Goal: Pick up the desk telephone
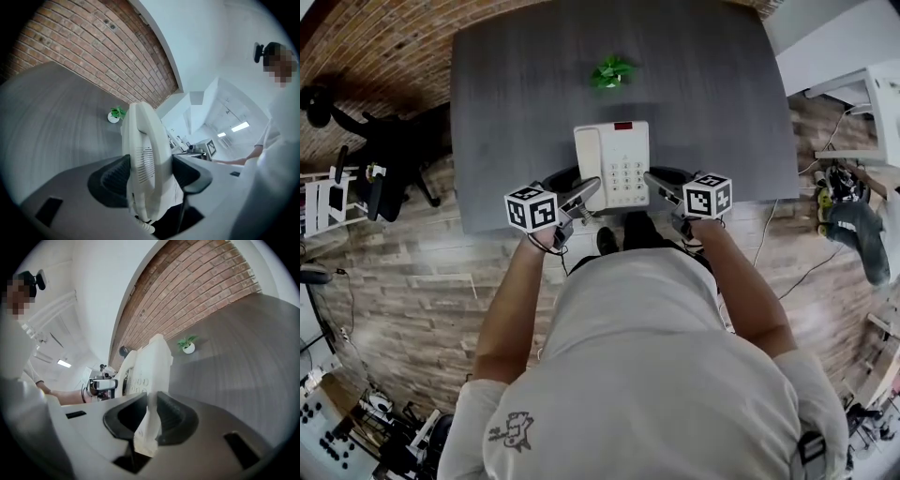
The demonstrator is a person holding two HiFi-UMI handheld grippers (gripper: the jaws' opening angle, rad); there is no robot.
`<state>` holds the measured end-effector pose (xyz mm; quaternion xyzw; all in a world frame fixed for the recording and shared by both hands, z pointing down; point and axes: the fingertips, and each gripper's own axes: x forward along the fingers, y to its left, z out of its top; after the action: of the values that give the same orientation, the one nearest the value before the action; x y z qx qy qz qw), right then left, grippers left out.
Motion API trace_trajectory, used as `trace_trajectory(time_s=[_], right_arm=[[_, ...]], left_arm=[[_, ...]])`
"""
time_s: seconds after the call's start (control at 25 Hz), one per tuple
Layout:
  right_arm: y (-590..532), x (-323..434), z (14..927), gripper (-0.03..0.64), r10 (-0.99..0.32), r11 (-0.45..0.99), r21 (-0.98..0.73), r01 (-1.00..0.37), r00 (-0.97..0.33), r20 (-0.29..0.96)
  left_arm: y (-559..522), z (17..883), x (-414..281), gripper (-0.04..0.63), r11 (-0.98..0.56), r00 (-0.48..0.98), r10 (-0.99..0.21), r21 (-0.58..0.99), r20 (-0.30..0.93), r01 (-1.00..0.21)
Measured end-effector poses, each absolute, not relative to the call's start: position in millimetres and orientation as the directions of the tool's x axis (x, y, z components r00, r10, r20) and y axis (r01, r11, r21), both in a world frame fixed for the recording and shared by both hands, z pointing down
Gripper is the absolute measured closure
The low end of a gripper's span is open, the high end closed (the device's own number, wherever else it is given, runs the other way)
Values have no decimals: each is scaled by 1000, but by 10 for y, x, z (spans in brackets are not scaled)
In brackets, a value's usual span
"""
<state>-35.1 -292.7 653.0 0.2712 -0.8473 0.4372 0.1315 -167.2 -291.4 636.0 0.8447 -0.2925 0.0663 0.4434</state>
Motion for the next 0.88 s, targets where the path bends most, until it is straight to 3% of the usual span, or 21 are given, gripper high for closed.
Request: trace_trajectory(time_s=[0.88], right_arm=[[-2104, -467, 5808, 546, -448, 530, -594, -605, -795, 409]], left_arm=[[-2126, 5689, -1799, 298, -540, 845, -431, 660, 316, -522]])
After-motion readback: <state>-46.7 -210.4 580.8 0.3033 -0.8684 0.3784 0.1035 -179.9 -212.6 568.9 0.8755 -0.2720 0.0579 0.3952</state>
